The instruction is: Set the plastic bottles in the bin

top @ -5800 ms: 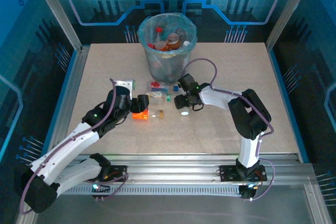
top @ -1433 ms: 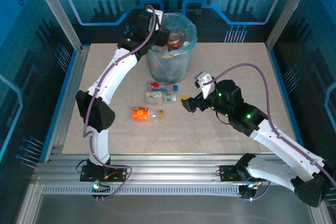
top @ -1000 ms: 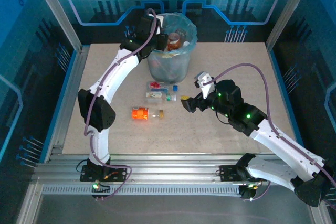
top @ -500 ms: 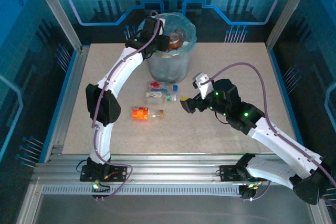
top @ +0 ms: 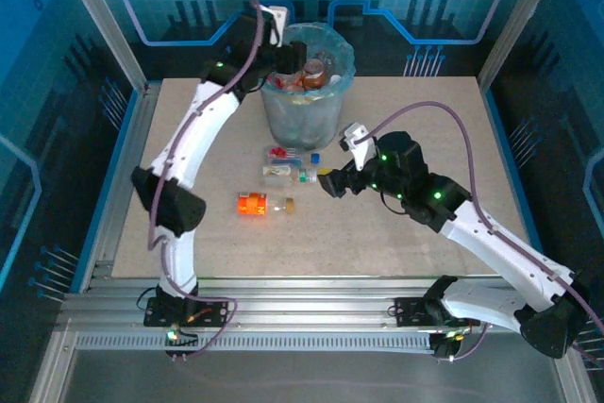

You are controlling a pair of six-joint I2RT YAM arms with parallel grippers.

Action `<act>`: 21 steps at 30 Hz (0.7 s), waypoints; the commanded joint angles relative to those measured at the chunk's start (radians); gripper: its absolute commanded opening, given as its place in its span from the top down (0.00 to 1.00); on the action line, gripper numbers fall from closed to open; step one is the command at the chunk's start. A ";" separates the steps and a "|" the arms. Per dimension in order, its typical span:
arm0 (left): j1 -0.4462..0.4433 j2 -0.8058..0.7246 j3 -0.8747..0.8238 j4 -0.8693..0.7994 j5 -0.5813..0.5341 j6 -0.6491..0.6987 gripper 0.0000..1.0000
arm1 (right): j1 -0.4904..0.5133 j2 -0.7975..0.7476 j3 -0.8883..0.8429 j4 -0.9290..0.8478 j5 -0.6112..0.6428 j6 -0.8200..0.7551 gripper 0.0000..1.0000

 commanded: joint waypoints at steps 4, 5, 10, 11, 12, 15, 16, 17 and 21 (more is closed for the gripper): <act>0.003 -0.362 -0.286 0.146 0.037 -0.012 0.30 | 0.045 0.097 0.080 -0.010 -0.132 -0.066 0.11; 0.004 -0.417 -0.364 0.167 0.036 -0.015 0.28 | 0.055 0.124 0.090 -0.009 -0.145 -0.087 0.11; 0.004 -0.721 -0.749 0.204 -0.033 -0.072 0.25 | 0.152 0.299 0.170 -0.036 -0.169 -0.246 0.15; 0.004 -0.770 -0.805 0.198 -0.045 -0.089 0.25 | 0.171 0.334 0.184 -0.036 -0.160 -0.272 0.15; 0.005 -0.825 -0.870 0.183 -0.057 -0.103 0.25 | 0.189 0.367 0.197 -0.032 -0.156 -0.302 0.15; 0.005 -0.965 -1.019 0.128 -0.119 -0.138 0.24 | 0.221 0.482 0.238 -0.012 -0.137 -0.355 0.13; 0.004 -1.011 -1.055 0.103 -0.140 -0.143 0.24 | 0.229 0.524 0.258 -0.014 -0.132 -0.372 0.13; 0.005 -1.046 -1.088 0.079 -0.161 -0.154 0.24 | 0.232 0.553 0.275 -0.015 -0.126 -0.383 0.13; 0.006 -1.189 -1.220 -0.002 -0.212 -0.224 0.24 | 0.237 0.690 0.338 -0.021 -0.099 -0.429 0.12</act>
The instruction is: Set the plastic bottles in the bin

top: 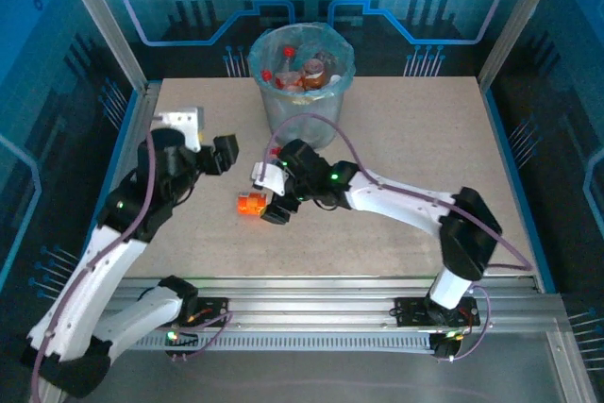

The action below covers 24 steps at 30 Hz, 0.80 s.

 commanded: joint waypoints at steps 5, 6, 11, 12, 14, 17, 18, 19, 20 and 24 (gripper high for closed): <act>0.006 -0.216 -0.186 -0.153 -0.118 -0.143 0.23 | 0.008 0.181 0.124 -0.043 0.064 -0.122 0.11; 0.007 -0.239 -0.207 -0.170 -0.127 -0.149 0.23 | 0.007 0.206 0.138 -0.049 0.069 -0.131 0.11; 0.008 -0.316 -0.273 -0.215 -0.192 -0.164 0.21 | 0.007 0.302 0.199 -0.081 0.056 -0.151 0.11; 0.009 -0.325 -0.281 -0.220 -0.204 -0.165 0.20 | 0.007 0.319 0.210 -0.089 0.055 -0.152 0.12; 0.008 -0.335 -0.291 -0.223 -0.218 -0.164 0.19 | 0.009 0.344 0.228 -0.100 0.057 -0.156 0.13; 0.009 -0.331 -0.293 -0.218 -0.223 -0.157 0.18 | 0.013 0.375 0.249 -0.122 0.054 -0.170 0.13; 0.008 -0.329 -0.293 -0.215 -0.224 -0.152 0.18 | 0.013 0.386 0.257 -0.133 0.050 -0.174 0.13; 0.009 -0.328 -0.294 -0.209 -0.224 -0.145 0.18 | 0.015 0.398 0.264 -0.144 0.048 -0.179 0.13; 0.008 -0.327 -0.294 -0.203 -0.225 -0.141 0.17 | 0.017 0.405 0.270 -0.152 0.047 -0.182 0.13; 0.008 -0.312 -0.286 -0.190 -0.231 -0.121 0.16 | 0.019 0.427 0.273 -0.162 0.061 -0.184 0.13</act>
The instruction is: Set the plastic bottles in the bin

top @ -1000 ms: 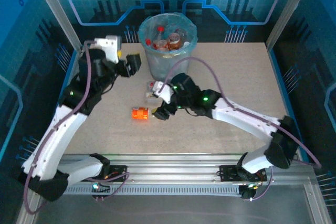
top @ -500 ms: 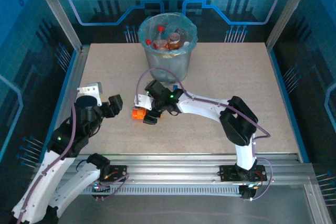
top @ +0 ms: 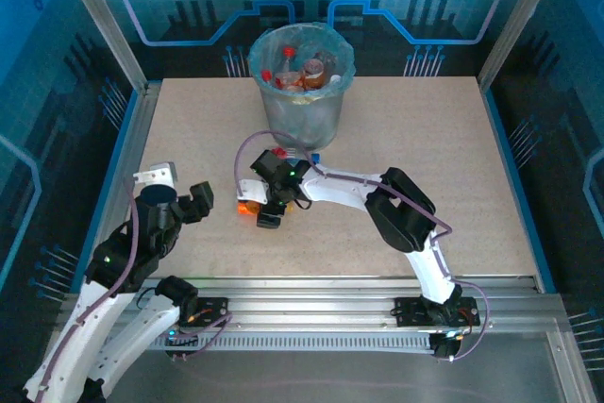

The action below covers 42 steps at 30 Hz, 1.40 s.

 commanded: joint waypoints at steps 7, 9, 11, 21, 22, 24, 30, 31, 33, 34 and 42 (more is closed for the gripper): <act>0.008 0.034 0.033 0.017 -0.047 0.060 0.15 | 0.014 0.022 0.030 -0.053 -0.005 -0.014 0.28; 0.009 0.035 0.053 0.016 -0.052 0.067 0.15 | 0.015 0.005 0.026 -0.055 -0.005 -0.013 0.34; 0.008 0.037 0.075 0.020 -0.052 0.075 0.15 | 0.015 -0.022 0.018 -0.052 -0.011 -0.010 0.41; 0.007 0.068 0.223 0.147 0.080 0.203 0.04 | -0.030 -0.279 -0.117 0.020 -0.086 0.104 0.49; 0.007 0.085 0.242 0.165 0.131 0.199 0.04 | -0.049 -0.318 -0.142 0.036 -0.118 0.133 0.49; 0.009 0.127 0.276 0.198 0.238 0.184 0.04 | -0.095 -0.394 -0.189 0.072 -0.201 0.188 0.50; 0.009 0.253 0.312 0.371 0.632 0.092 0.04 | -0.234 -0.587 -0.313 0.188 -0.482 0.334 0.52; 0.009 0.277 0.312 0.405 0.696 0.072 0.04 | -0.247 -0.611 -0.320 0.191 -0.508 0.346 0.52; 0.007 0.326 0.308 0.469 0.800 0.032 0.04 | -0.263 -0.646 -0.323 0.188 -0.546 0.355 0.52; 0.006 0.353 0.306 0.501 0.852 0.010 0.04 | -0.268 -0.665 -0.325 0.188 -0.565 0.360 0.52; -0.020 0.463 0.303 0.571 0.924 -0.049 0.04 | -0.280 -0.762 -0.357 0.248 -0.608 0.404 0.52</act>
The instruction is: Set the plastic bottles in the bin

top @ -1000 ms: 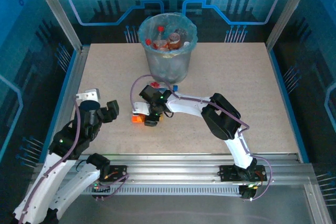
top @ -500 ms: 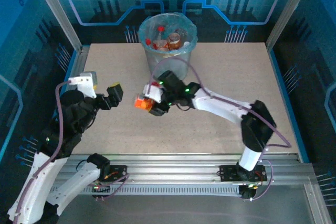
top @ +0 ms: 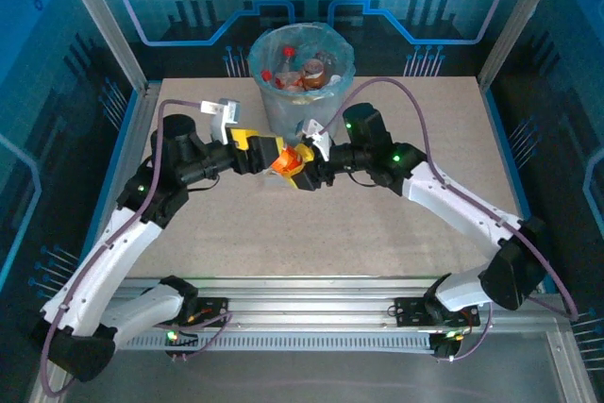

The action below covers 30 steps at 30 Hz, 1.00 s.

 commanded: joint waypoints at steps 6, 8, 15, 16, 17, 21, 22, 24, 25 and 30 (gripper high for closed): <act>-0.016 0.011 0.018 0.038 0.052 -0.038 0.08 | -0.011 -0.063 -0.039 0.065 -0.031 0.042 0.52; -0.019 0.014 0.018 0.031 0.067 -0.042 0.12 | -0.011 -0.069 -0.049 0.077 -0.022 0.052 0.52; -0.030 0.032 0.027 0.003 0.114 -0.043 0.20 | -0.011 -0.081 -0.080 0.124 -0.011 0.078 0.52; -0.033 0.035 0.030 0.001 0.116 -0.041 0.20 | -0.011 -0.081 -0.080 0.125 -0.011 0.081 0.52; -0.035 0.038 0.030 -0.004 0.116 -0.039 0.20 | -0.011 -0.081 -0.082 0.127 -0.014 0.082 0.52; -0.039 0.046 0.035 -0.020 0.107 -0.033 0.19 | -0.012 -0.089 -0.088 0.133 -0.014 0.085 0.52; -0.038 0.048 0.034 -0.019 0.106 -0.033 0.21 | -0.011 -0.089 -0.088 0.132 -0.011 0.084 0.52; -0.039 0.048 0.033 -0.015 0.101 -0.034 0.28 | -0.011 -0.092 -0.089 0.127 -0.003 0.083 0.51; -0.039 0.048 0.034 -0.015 0.105 -0.033 0.31 | -0.012 -0.094 -0.093 0.130 0.004 0.084 0.50; -0.039 0.038 0.047 -0.008 0.094 -0.037 0.42 | -0.012 -0.112 -0.109 0.144 0.047 0.097 0.42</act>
